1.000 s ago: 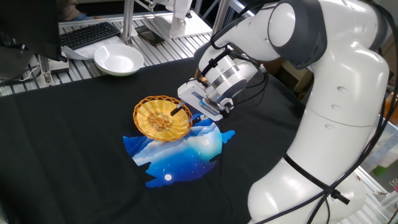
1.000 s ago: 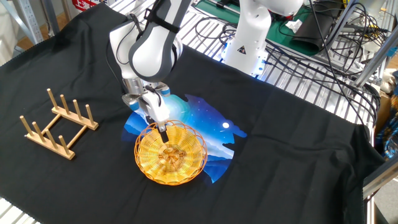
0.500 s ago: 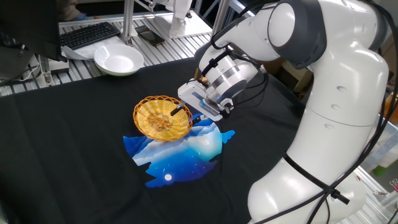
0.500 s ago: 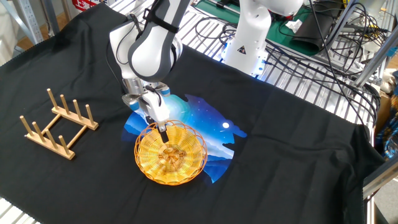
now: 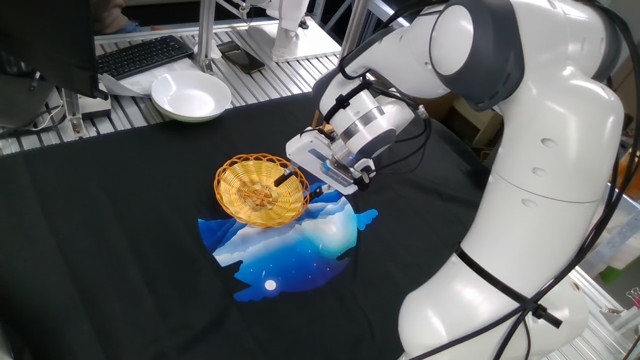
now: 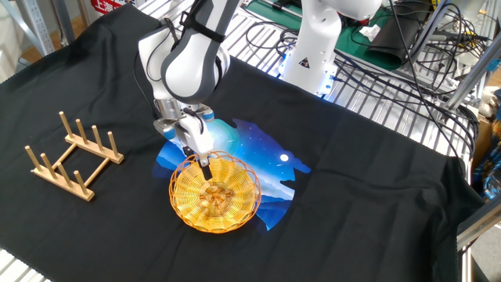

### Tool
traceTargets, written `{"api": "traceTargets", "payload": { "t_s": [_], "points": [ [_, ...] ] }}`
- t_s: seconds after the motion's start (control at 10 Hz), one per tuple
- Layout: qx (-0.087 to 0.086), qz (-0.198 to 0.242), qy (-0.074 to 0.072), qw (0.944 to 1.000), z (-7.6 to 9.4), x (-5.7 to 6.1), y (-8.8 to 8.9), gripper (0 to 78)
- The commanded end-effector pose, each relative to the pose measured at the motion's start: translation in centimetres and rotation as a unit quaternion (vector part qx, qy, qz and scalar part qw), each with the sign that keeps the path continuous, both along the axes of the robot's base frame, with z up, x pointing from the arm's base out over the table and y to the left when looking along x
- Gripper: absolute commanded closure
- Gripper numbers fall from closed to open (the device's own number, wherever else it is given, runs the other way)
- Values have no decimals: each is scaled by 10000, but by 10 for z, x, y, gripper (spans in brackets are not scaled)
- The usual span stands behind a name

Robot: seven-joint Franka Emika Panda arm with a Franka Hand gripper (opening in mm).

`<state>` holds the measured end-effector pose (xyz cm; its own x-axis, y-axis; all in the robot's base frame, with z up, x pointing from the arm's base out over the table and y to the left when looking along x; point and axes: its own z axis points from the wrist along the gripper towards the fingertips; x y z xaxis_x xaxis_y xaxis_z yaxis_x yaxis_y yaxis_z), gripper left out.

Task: Put the dish on the dish rack

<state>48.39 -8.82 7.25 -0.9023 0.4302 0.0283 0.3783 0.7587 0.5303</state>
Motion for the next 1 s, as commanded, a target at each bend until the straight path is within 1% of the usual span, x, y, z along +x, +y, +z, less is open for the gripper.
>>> {"api": "traceTargets", "payload": {
  "t_s": [0.1,0.4,0.5,1.0],
  "points": [
    [3,-9,-8,10000,1,1,0,1],
    [-1,-1,-12,10000,1,1,0,1],
    [-1,-1,-12,10000,1,1,0,764],
    [-1,-1,-12,10000,1,1,0,764]
  ]
}}
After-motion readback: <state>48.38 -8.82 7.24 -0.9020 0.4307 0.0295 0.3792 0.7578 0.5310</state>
